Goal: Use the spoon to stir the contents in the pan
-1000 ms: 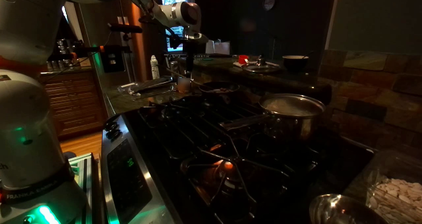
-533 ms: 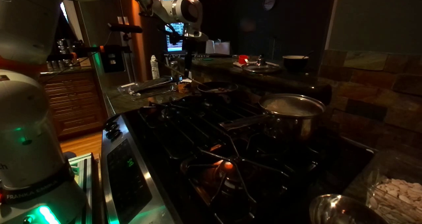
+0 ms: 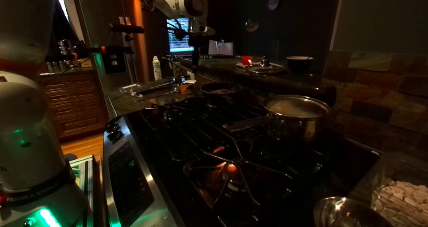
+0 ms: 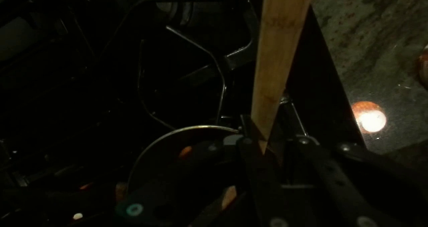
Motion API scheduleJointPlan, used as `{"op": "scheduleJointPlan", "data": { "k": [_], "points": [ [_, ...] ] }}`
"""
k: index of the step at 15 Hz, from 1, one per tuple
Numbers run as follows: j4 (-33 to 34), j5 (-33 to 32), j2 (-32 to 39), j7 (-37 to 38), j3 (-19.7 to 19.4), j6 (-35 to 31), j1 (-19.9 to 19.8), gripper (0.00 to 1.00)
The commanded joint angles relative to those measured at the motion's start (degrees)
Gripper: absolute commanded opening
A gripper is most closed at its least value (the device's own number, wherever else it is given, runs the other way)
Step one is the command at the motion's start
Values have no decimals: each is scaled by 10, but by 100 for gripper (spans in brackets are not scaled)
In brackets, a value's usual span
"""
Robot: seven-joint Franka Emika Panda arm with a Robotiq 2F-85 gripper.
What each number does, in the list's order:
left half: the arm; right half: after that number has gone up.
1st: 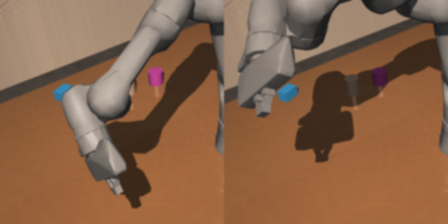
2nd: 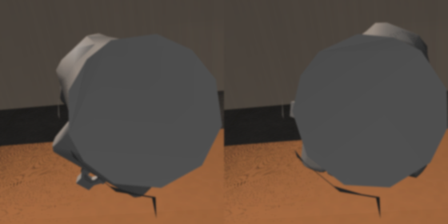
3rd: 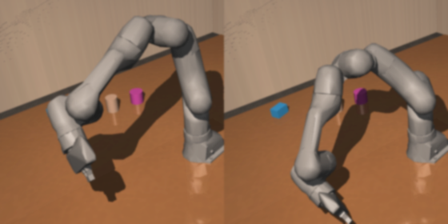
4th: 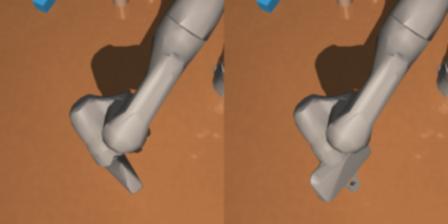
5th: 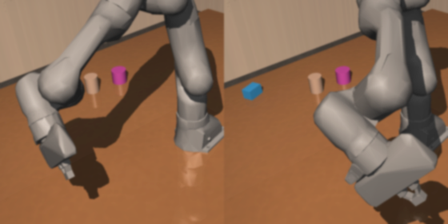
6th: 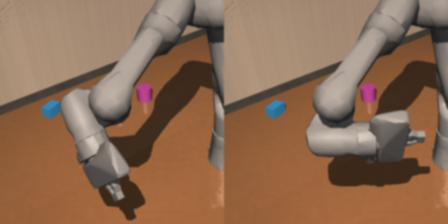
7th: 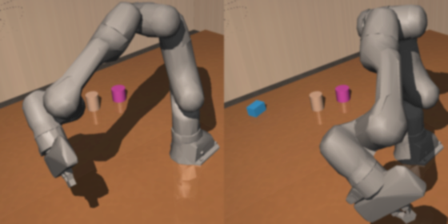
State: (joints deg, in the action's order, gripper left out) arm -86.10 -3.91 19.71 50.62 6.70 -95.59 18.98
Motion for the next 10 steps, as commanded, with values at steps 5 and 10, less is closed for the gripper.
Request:
{"op": "scheduleJointPlan", "data": {
  "k": [5, 10],
  "points": [
    [-64, 4, -13, 4, 4, -23, -5, 5],
    [-74, 20, -14, -5, 9, -17, -8, 5]
  ]
}}
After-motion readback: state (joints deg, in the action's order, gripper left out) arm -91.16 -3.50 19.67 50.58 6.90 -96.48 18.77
